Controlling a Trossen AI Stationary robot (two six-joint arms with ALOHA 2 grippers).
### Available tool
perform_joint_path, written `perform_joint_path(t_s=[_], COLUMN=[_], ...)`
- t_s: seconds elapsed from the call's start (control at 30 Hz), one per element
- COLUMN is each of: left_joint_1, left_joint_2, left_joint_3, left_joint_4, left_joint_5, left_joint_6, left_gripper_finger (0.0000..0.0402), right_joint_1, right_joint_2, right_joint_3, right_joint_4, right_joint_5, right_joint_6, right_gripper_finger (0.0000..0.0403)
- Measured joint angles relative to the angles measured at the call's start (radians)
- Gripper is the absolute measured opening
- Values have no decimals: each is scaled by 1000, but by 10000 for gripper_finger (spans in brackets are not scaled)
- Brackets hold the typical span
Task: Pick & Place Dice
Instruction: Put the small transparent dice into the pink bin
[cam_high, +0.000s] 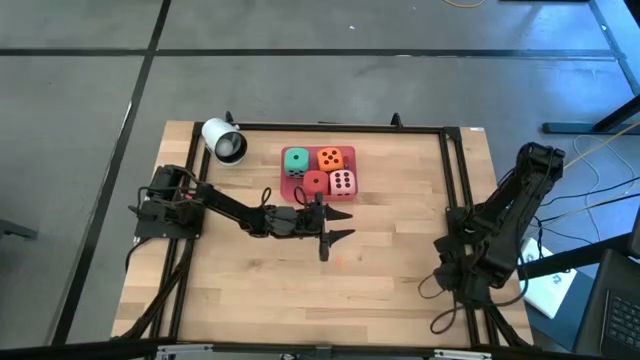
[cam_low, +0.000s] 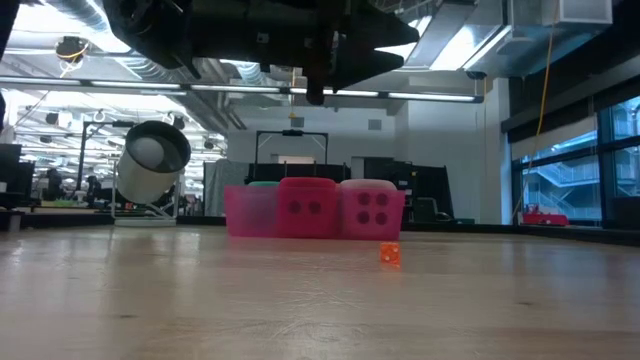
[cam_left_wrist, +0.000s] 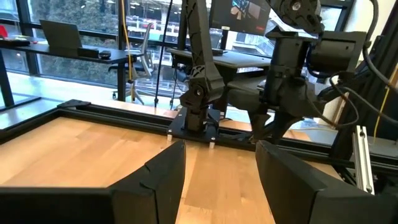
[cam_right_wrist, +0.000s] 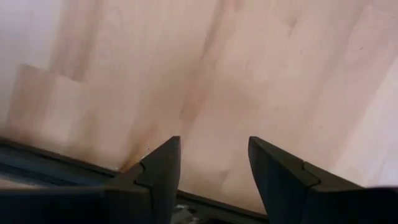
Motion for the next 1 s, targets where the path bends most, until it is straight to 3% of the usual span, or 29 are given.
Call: perform_joint_path(t_s=[0.3,0.53,1.0], left_joint_1=[0,0,-3], left_joint_2=[0,0,0], left_joint_3=[0,0,0], left_joint_4=[-1,-1,-2], left_joint_5=[0,1,6], left_joint_6=[0,-1,-10], left_gripper_finger=[190,190,190], right_joint_1=[-32,-37,-57], right_joint_2=[59,148,200], right_joint_3=[2,3,6], right_joint_4=[75,115,149], right_joint_5=[-42,-149,-349], right_joint_6=[-2,15,120], right_gripper_finger=[190,190,190])
